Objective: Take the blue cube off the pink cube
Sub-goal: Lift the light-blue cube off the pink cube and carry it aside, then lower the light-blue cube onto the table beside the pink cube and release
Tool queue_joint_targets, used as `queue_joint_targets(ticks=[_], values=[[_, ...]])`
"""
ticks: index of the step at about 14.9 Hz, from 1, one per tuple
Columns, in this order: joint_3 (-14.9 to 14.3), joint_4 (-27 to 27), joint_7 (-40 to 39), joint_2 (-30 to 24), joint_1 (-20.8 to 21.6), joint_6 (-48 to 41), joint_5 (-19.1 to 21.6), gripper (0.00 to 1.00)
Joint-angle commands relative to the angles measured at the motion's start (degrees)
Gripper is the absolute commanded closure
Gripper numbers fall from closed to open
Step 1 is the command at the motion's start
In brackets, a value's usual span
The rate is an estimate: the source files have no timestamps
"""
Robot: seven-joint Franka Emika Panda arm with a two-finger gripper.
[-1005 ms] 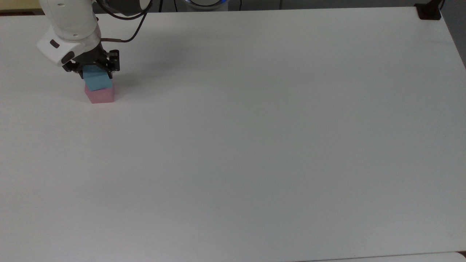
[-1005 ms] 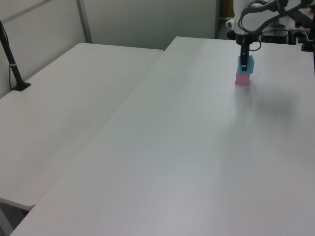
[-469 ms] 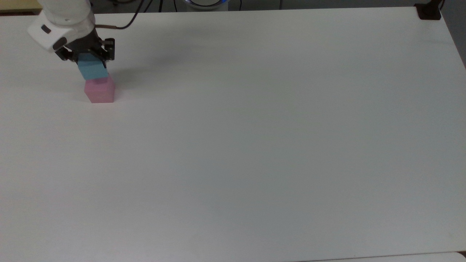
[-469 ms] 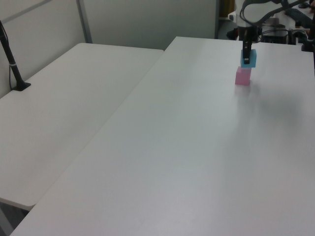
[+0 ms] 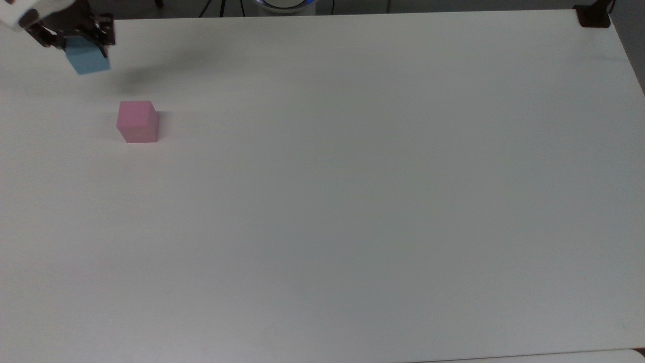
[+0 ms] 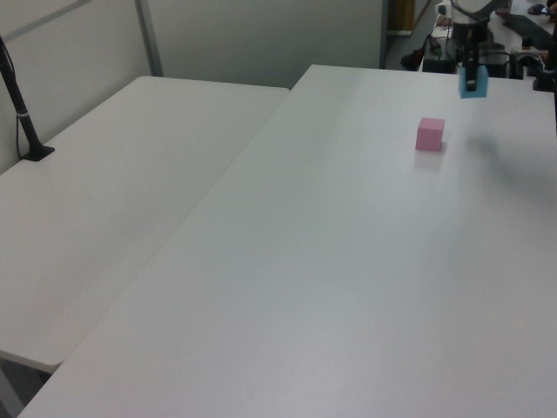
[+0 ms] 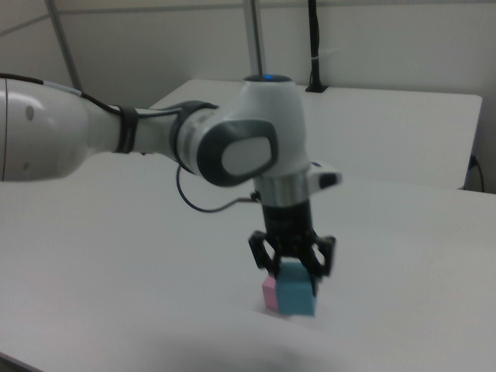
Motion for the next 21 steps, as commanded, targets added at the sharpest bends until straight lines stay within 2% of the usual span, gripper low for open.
queue_joint_targets(ticks=[1,5,8,14,17,18,19,20,21], values=[[-4.6,-2.0,-6.7,-0.7,-0.8,2.8,1.8,0.65],[-9.2,-4.0,-11.3,2.1,-1.0,13.6,9.7,0.65],[-9.5,-3.9,-11.5,5.6,-2.1,19.5,14.5,0.65],[-9.5,-3.6,-12.0,12.4,-3.0,22.9,15.9,0.65],[-9.5,-3.7,-12.0,13.6,-3.5,25.1,16.7,0.65],[-9.6,-3.6,-12.0,13.6,-3.5,25.1,16.6,0.55],[-9.6,-3.5,-12.0,13.5,-3.7,25.0,16.7,0.29],[-9.6,-3.5,-12.2,13.4,-4.0,25.1,16.6,0.12],[-9.6,-3.5,-12.2,13.4,-4.0,25.2,16.6,0.06]])
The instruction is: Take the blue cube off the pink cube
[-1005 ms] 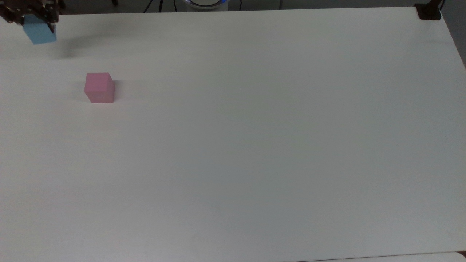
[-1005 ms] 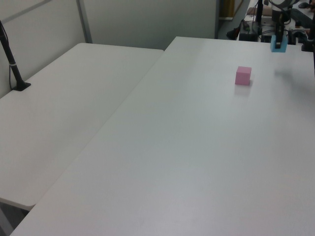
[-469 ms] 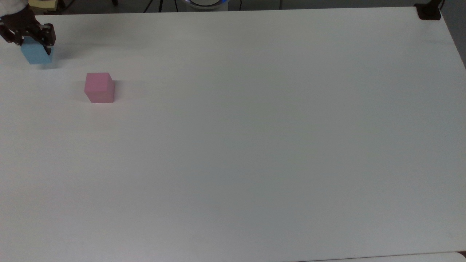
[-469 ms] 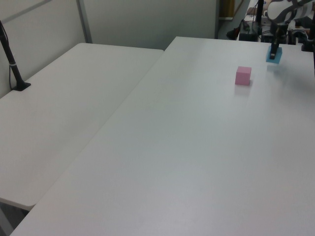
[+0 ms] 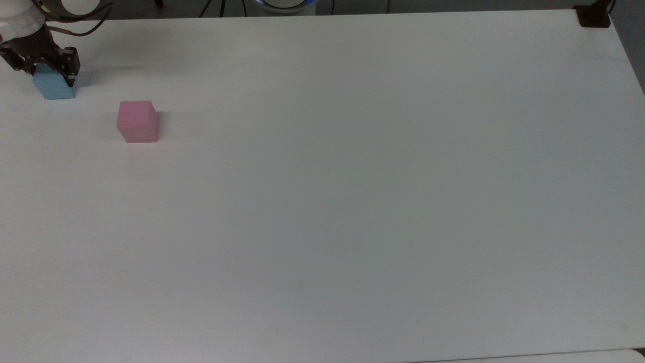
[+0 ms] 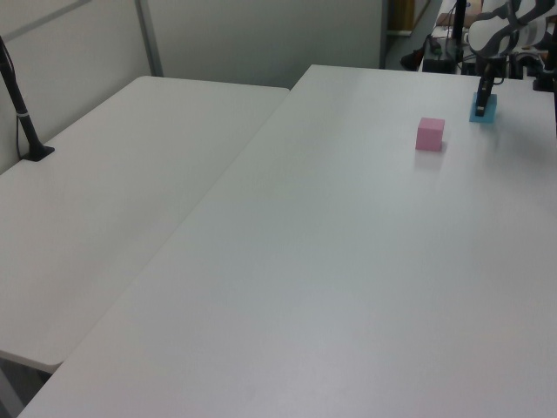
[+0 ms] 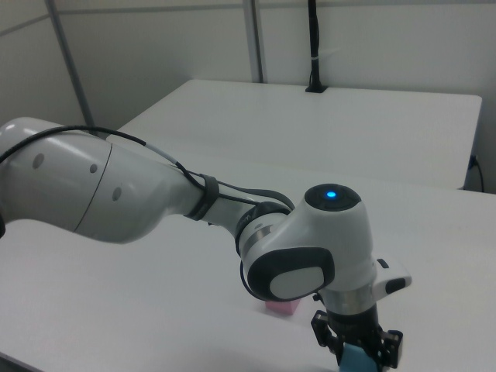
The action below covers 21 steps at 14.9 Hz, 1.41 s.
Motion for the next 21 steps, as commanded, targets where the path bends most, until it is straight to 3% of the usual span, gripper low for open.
queue_joint_targets(ticks=[1,5,9,11,15,17,21], values=[[-0.4,-0.2,-1.8,-0.4,-0.7,1.0,1.3,0.00],[-0.4,-0.2,-1.0,-3.4,-0.8,-0.5,1.3,0.00],[-0.5,1.1,-0.5,-11.1,-0.3,-13.4,1.3,0.00],[-0.4,1.7,3.3,-15.9,0.2,-19.5,1.3,0.00],[-0.6,3.9,15.0,-25.3,4.7,-31.4,1.2,0.00],[-1.4,8.7,21.7,-29.3,9.5,-43.3,1.0,0.00],[-1.7,15.1,32.5,-30.5,17.6,-54.4,0.7,0.00]])
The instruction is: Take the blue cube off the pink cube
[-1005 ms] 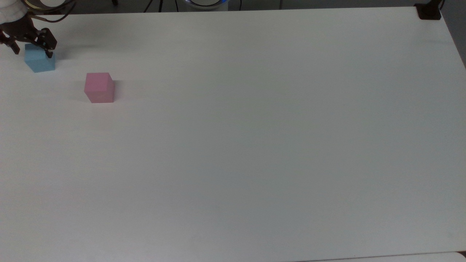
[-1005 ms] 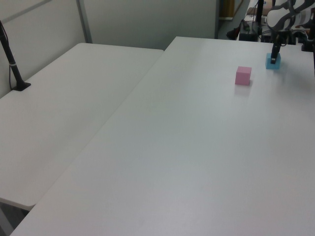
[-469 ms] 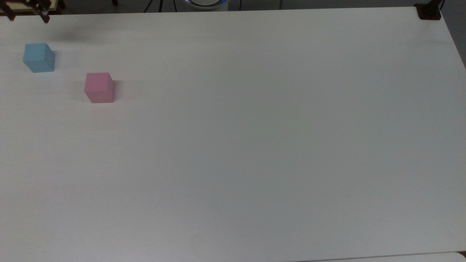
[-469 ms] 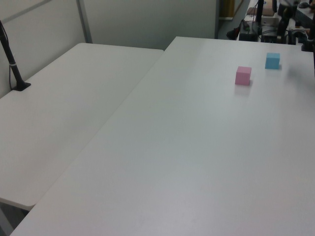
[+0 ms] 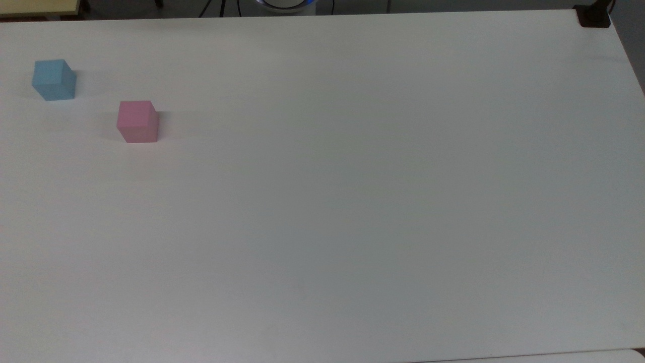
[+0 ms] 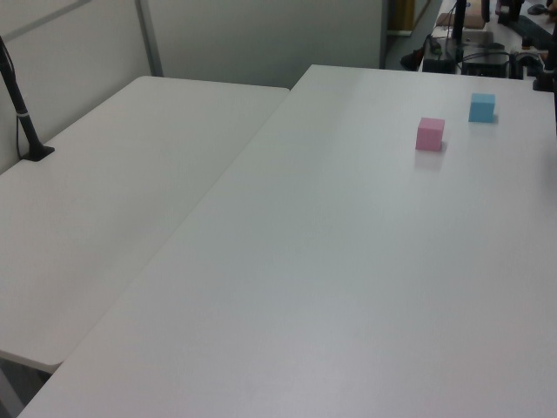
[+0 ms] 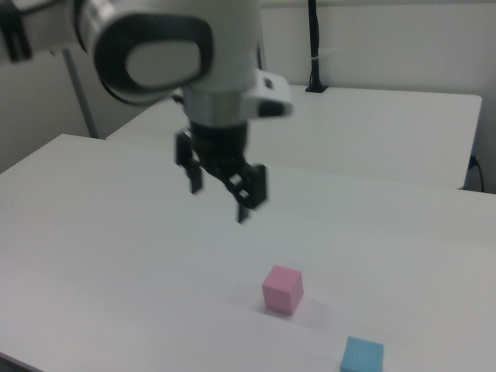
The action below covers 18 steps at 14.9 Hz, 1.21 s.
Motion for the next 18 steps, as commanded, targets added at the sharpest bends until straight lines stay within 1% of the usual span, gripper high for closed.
queue_joint_targets(ticks=[1,3,4,6,7,9,10,11,14,18], values=[[-0.8,5.5,13.1,-0.2,8.0,-7.2,0.4,0.00],[0.1,7.0,22.0,-0.1,11.8,-7.3,0.6,0.00],[1.8,7.0,24.2,0.0,13.1,-7.2,0.6,0.00],[8.0,7.0,24.4,0.7,12.9,-6.3,-0.4,0.00],[10.7,6.9,24.2,1.4,12.8,-5.2,-2.1,0.00],[15.0,6.5,24.2,2.7,12.8,-2.2,-6.1,0.00],[16.2,6.5,24.4,3.5,12.8,-1.0,-7.1,0.00],[17.1,6.5,24.4,3.9,12.8,0.0,-7.6,0.00],[17.4,5.3,24.4,4.6,13.1,4.3,-8.4,0.00],[17.4,5.7,24.1,5.1,13.0,4.5,-8.4,0.00]])
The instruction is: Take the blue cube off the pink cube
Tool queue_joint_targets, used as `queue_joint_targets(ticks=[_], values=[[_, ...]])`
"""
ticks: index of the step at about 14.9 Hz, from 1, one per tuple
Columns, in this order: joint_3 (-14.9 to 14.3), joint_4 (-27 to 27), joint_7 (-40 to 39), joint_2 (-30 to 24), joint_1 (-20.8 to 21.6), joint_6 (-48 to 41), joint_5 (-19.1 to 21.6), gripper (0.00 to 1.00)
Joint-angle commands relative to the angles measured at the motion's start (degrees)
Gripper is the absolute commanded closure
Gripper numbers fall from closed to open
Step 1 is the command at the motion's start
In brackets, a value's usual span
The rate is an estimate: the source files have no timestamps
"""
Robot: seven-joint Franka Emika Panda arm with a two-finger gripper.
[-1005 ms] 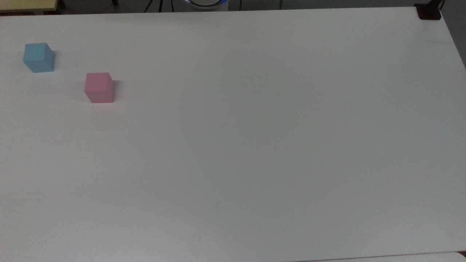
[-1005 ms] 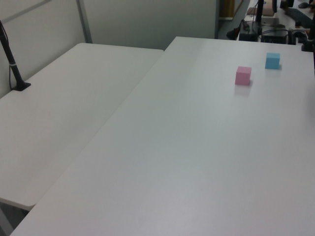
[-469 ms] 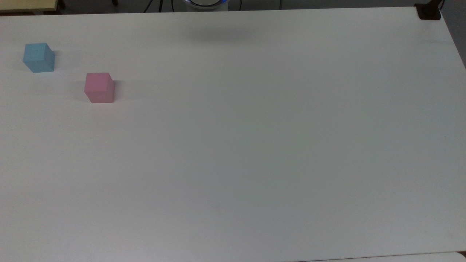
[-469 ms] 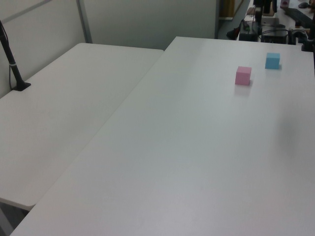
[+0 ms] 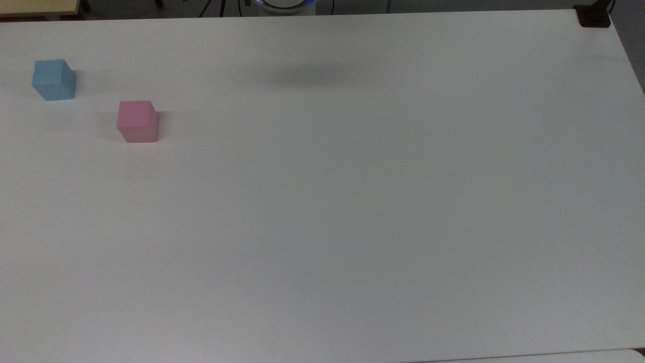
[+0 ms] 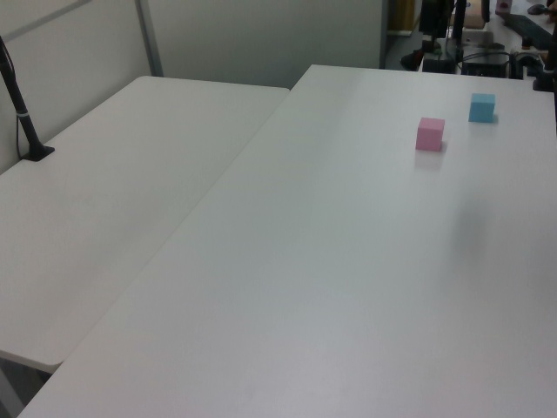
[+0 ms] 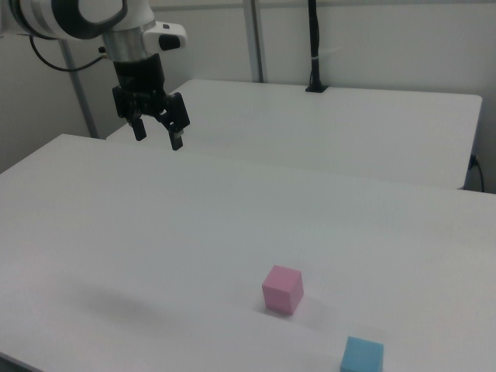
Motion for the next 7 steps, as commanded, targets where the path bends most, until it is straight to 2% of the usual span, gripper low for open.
queue_joint_targets(ticks=[1,7], values=[[0.0,0.1,-0.1,0.0,0.1,0.8,-0.8,0.00],[0.0,0.3,-0.2,1.2,0.4,0.9,-0.6,0.00]])
